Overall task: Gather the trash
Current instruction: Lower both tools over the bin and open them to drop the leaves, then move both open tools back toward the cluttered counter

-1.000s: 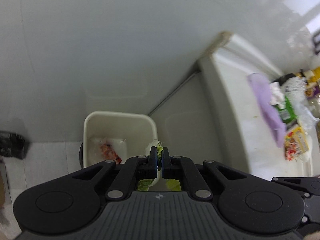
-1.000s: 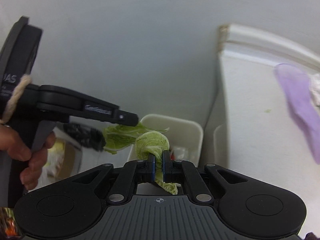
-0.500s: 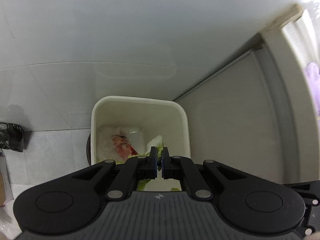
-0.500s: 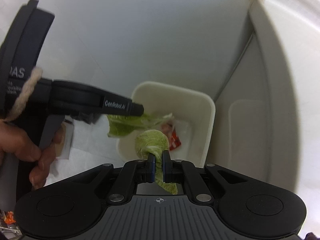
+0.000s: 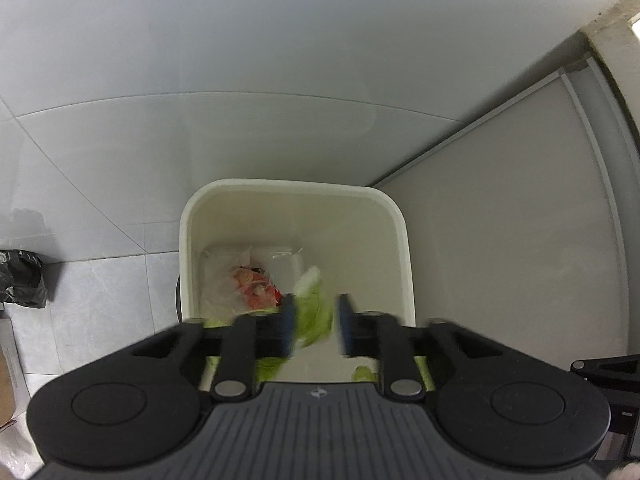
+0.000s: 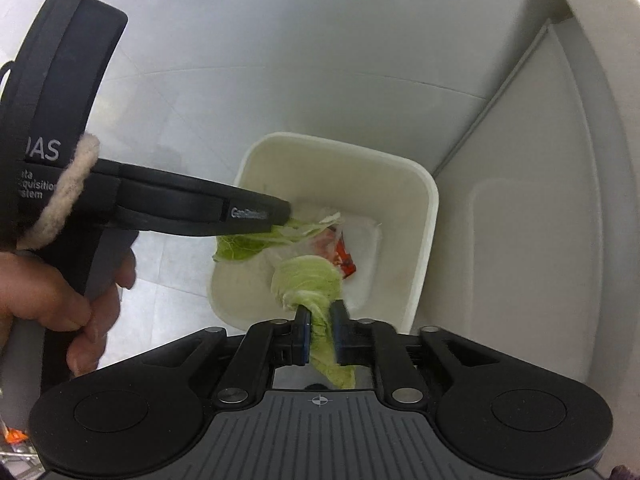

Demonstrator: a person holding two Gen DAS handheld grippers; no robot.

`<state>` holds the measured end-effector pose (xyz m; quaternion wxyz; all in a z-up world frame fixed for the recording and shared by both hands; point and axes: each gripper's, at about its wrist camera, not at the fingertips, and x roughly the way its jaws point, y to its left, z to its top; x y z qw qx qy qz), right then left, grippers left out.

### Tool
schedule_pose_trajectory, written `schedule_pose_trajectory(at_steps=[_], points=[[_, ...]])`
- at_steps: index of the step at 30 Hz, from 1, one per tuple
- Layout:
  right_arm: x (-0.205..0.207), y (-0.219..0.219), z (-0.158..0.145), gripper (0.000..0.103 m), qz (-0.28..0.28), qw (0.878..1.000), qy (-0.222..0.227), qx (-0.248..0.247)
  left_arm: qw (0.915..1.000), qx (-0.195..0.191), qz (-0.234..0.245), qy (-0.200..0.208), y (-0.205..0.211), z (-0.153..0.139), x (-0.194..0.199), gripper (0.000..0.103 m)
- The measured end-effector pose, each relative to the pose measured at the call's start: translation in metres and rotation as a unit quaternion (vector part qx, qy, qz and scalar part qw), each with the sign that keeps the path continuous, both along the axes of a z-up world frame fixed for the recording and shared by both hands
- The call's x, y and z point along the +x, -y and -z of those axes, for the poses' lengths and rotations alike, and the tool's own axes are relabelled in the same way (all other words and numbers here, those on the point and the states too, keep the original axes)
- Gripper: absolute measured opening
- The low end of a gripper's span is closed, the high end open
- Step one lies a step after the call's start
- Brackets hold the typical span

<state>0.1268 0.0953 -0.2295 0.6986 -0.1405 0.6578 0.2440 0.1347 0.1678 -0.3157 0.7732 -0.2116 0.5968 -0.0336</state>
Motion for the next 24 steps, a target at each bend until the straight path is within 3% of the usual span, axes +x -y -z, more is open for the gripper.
schedule_pose_trajectory(at_steps=[1, 3, 5, 10, 24], points=[[0.000, 0.000, 0.000, 0.023, 0.002, 1.000, -0.005, 0.001, 1.0000, 0.000, 0.001, 0.002, 0.000, 0.000, 0.001, 0.030], [0.006, 0.003, 0.000, 0.049, 0.006, 1.000, -0.011, 0.000, 1.0000, 0.000, 0.003, -0.001, 0.000, 0.000, 0.003, 0.036], [0.007, 0.004, -0.003, 0.058, 0.007, 1.000, -0.008, 0.003, 1.0000, 0.003, 0.002, -0.003, 0.000, 0.000, 0.004, 0.045], [0.008, 0.006, -0.009, 0.060, 0.009, 1.000, -0.008, 0.002, 1.0000, 0.003, -0.002, -0.008, 0.002, 0.001, 0.004, 0.057], [0.007, 0.004, -0.019, 0.068, 0.006, 1.000, 0.009, 0.014, 1.0000, 0.006, -0.002, 0.004, 0.005, -0.016, 0.001, 0.073]])
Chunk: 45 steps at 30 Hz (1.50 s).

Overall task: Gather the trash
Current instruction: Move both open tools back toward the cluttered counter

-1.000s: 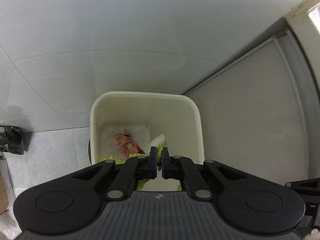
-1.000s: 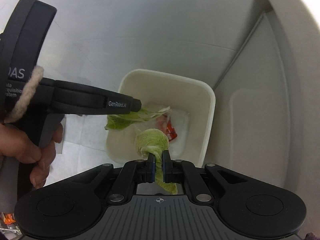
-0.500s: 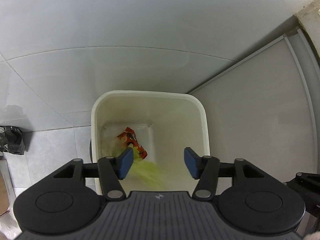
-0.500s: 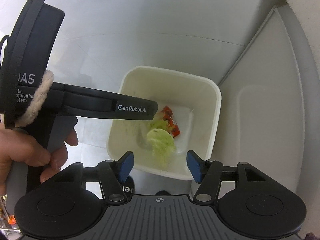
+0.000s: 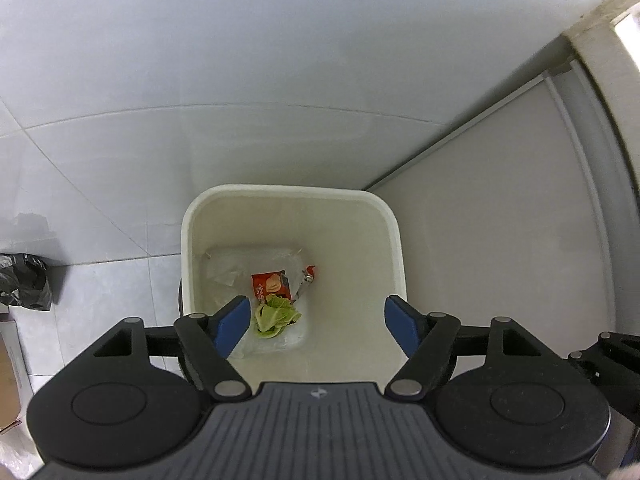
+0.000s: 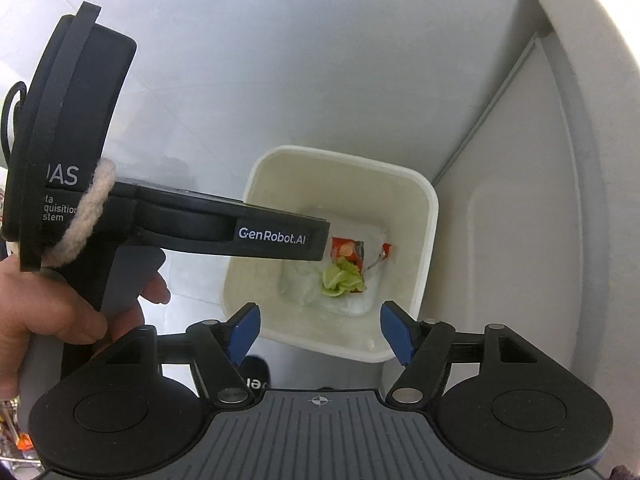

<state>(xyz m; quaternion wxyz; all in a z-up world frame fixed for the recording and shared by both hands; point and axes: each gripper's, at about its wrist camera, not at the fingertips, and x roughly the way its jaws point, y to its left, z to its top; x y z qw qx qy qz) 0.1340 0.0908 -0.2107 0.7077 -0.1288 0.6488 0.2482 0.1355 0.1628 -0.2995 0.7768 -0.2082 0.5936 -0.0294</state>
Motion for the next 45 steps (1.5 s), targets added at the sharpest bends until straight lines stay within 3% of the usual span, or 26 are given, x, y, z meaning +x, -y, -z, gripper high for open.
schedule_pose_trajectory(at_steps=[11, 21, 29, 36, 45], points=[[-0.015, 0.008, -0.035, 0.076, -0.006, 0.999, 0.030, 0.034, 0.9991, 0.024, -0.017, 0.031, -0.004, -0.029, -0.018, 0.089], [-0.041, 0.027, -0.079, 0.080, -0.024, 0.994, 0.079, 0.069, 0.9962, 0.052, -0.014, 0.069, -0.002, -0.067, -0.036, 0.096], [-0.067, 0.058, -0.122, 0.081, -0.026, 0.982, 0.163, 0.091, 0.9924, 0.058, 0.002, 0.108, 0.010, -0.106, -0.046, 0.099], [-0.084, 0.108, -0.156, 0.090, 0.021, 0.964, 0.243, 0.107, 0.9857, 0.058, 0.017, 0.157, 0.026, -0.146, -0.053, 0.101], [-0.086, 0.184, -0.175, 0.093, 0.107, 0.947, 0.296, 0.065, 0.9769, 0.055, 0.072, 0.194, 0.076, -0.174, -0.043, 0.102]])
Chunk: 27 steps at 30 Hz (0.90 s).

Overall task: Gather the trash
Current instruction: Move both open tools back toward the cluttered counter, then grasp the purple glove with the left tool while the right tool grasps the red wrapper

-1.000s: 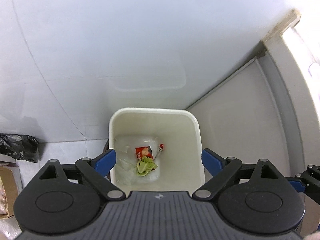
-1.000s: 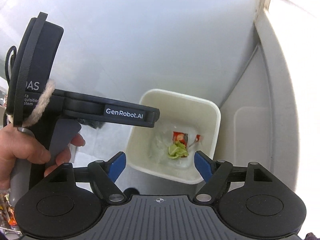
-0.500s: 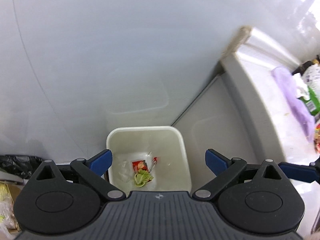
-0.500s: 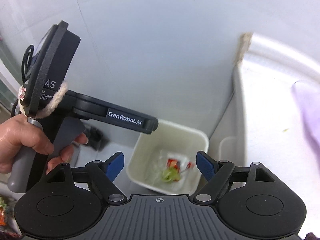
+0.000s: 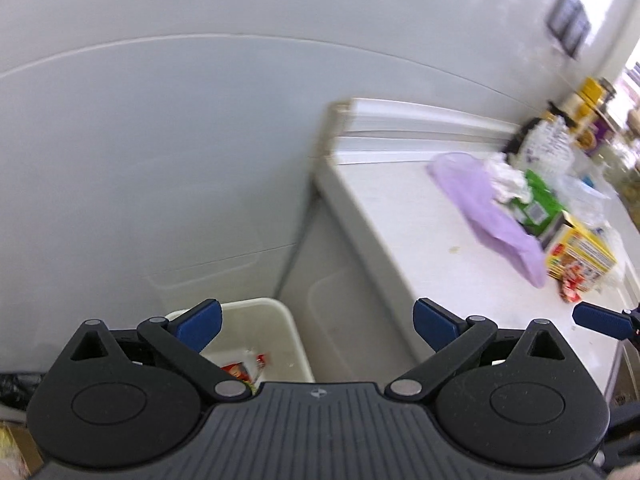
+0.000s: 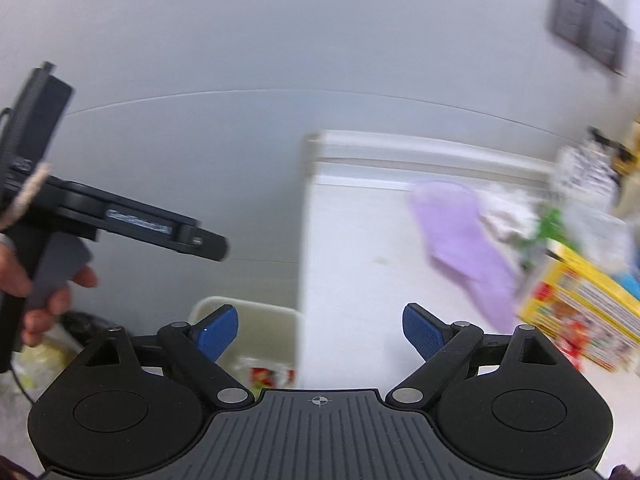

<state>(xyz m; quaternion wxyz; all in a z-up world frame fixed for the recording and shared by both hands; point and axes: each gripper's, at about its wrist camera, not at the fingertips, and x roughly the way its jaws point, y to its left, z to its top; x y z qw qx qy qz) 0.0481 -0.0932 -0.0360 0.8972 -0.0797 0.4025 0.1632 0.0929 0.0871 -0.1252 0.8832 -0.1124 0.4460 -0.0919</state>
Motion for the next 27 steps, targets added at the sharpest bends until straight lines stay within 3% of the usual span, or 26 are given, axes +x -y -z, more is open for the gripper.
schedule_pose_trajectory(at_steps=[7, 15, 22, 27], points=[[-0.005, 0.069, 0.007, 0.093, 0.090, 0.996, -0.008, -0.007, 0.9982, 0.011, 0.058, 0.014, 0.053, -0.003, 0.008, 0.102], [-0.013, 0.140, 0.015, 0.093, 0.188, 0.982, -0.013, 0.013, 0.9904, 0.032, 0.132, 0.027, 0.106, -0.001, 0.019, 0.102], [0.006, 0.169, 0.028, 0.093, 0.224, 0.974, -0.015, 0.034, 0.9809, 0.042, 0.182, 0.052, 0.148, 0.006, 0.032, 0.102], [0.024, 0.180, 0.038, 0.093, 0.234, 0.971, -0.018, 0.046, 0.9773, 0.052, 0.192, 0.072, 0.165, 0.010, 0.049, 0.101]])
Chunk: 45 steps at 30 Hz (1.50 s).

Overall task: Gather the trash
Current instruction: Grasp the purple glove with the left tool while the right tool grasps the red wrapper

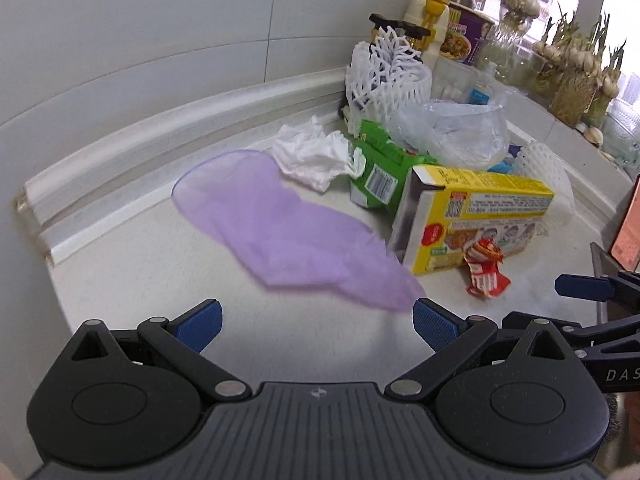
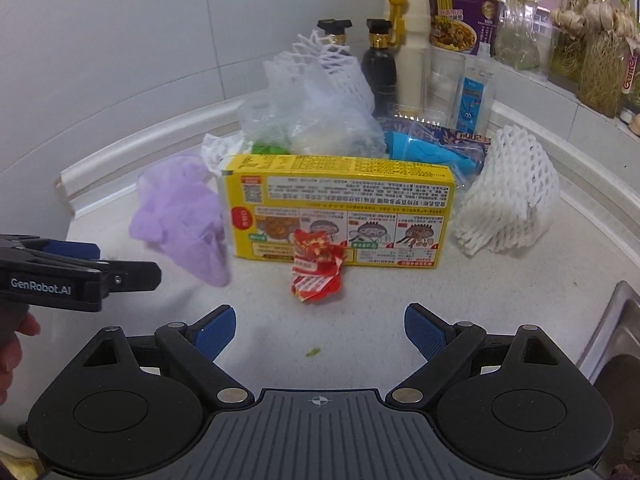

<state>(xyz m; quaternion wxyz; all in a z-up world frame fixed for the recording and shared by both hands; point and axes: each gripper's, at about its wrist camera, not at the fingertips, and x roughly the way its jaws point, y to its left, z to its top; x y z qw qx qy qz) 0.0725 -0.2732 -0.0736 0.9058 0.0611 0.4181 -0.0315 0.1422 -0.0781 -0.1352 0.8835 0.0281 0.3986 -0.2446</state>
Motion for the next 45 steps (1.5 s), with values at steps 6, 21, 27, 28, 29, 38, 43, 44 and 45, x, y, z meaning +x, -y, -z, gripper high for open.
schedule_pose_trajectory(at_steps=[6, 21, 27, 28, 29, 38, 43, 44, 45], points=[[0.016, 0.008, 0.008, 0.093, 0.005, 1.000, 0.004, 0.011, 1.0000, 0.000, 0.002, 0.005, 0.009, 0.006, 0.023, 0.100], [0.034, 0.005, 0.024, 0.065, 0.008, 1.000, -0.004, 0.015, 0.9996, -0.013, 0.025, -0.001, 0.017, 0.012, 0.040, 0.065], [0.036, 0.003, 0.026, 0.039, 0.010, 1.000, -0.004, 0.011, 0.9999, -0.012, 0.002, -0.009, 0.014, 0.011, 0.047, 0.025], [0.036, 0.003, 0.026, 0.036, 0.011, 1.000, -0.004, 0.011, 0.9999, -0.007, -0.003, -0.011, 0.013, 0.010, 0.048, 0.014], [0.036, 0.003, 0.026, 0.031, 0.011, 1.000, -0.004, 0.013, 0.9998, -0.007, -0.006, -0.016, 0.012, 0.010, 0.050, 0.011], [0.032, 0.005, 0.018, 0.031, 0.021, 0.999, 0.011, 0.022, 0.9992, -0.031, -0.011, -0.025, -0.001, 0.000, 0.047, 0.002], [0.030, 0.004, 0.014, 0.031, 0.023, 0.999, 0.013, 0.021, 0.9991, -0.039, -0.007, -0.014, -0.003, -0.010, 0.042, 0.002], [0.028, 0.002, 0.013, 0.031, 0.024, 0.999, 0.015, 0.022, 0.9991, -0.040, -0.007, -0.011, -0.004, -0.012, 0.041, 0.002], [0.027, 0.001, 0.011, 0.031, 0.025, 0.999, 0.016, 0.022, 0.9991, -0.041, -0.006, -0.009, -0.005, -0.014, 0.039, 0.002]])
